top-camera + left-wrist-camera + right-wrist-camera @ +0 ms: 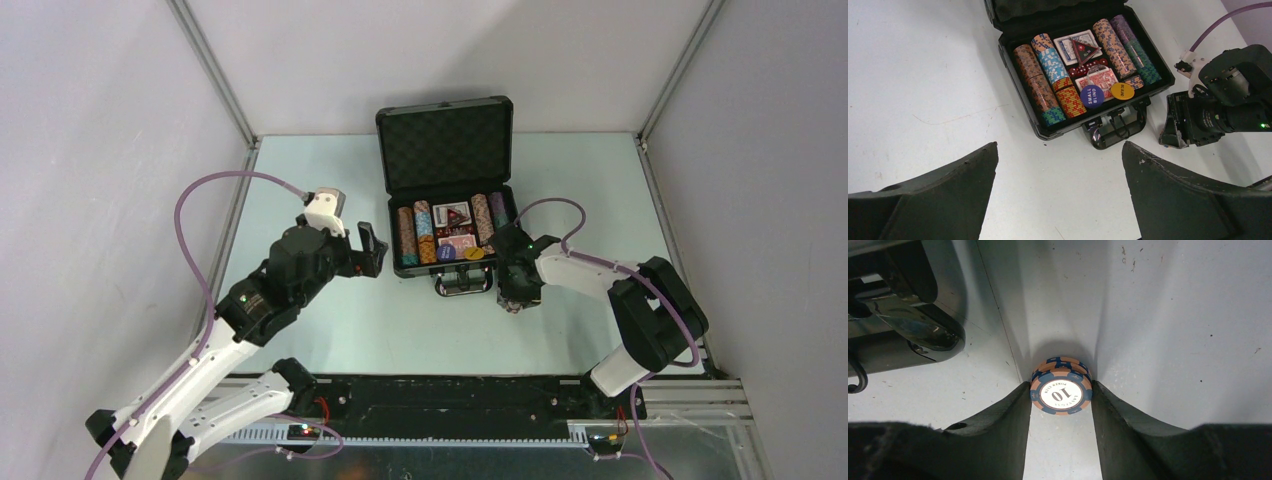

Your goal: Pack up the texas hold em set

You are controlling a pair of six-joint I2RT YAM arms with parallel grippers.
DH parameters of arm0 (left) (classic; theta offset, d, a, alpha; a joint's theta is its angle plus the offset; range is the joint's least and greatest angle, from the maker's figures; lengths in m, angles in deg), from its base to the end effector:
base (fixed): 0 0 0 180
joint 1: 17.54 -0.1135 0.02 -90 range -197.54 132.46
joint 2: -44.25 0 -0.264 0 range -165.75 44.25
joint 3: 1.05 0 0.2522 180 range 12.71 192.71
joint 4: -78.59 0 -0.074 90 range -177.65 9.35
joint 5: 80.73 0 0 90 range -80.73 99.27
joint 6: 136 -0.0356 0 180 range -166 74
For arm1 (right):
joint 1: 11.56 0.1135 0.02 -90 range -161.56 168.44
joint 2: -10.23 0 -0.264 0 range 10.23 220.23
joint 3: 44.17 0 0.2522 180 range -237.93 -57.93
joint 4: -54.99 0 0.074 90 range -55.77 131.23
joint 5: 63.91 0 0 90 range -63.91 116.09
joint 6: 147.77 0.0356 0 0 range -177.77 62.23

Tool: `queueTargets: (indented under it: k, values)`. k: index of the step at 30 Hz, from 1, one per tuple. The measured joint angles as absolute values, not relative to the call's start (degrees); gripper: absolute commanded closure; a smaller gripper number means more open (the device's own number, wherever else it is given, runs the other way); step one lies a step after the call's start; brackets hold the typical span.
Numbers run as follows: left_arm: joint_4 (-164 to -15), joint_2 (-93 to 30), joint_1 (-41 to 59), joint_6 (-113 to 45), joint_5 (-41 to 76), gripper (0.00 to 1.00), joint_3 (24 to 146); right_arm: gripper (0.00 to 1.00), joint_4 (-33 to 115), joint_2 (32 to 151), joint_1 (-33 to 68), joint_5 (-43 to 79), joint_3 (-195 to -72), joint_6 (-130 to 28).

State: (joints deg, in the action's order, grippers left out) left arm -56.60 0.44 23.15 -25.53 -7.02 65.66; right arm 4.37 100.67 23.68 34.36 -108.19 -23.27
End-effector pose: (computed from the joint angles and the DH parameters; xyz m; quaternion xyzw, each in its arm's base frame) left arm 0.1295 -0.0982 0.3540 0.0659 0.8214 -0.1809 0.5368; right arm 0.2254 0.1530 0.1588 0.0017 0.9911 0.0056 0.1333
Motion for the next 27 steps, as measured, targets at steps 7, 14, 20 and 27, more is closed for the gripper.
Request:
queueTargets:
  k: [7, 14, 20, 27]
  values:
    - [-56.60, 0.44, 23.04, -25.51, -7.02, 0.01, 65.66, 0.54, 4.44, 100.71, 23.86, 34.41, -108.19, -23.29]
    - [-56.60, 0.44, 23.04, -25.51, -7.02, 0.01, 65.66, 0.63, 4.39, 100.71, 23.94, 34.58, -108.19, -23.29]
    - [-56.60, 0.44, 23.00, -25.51, -7.02, 0.01, 65.66, 0.37, 4.41, 100.71, 23.99, 34.62, -108.19, -23.27]
    - [-56.60, 0.44, 22.89, -25.51, -7.02, 0.01, 65.66, 0.27, 3.48, 100.71, 23.94, 35.76, -108.37, -23.49]
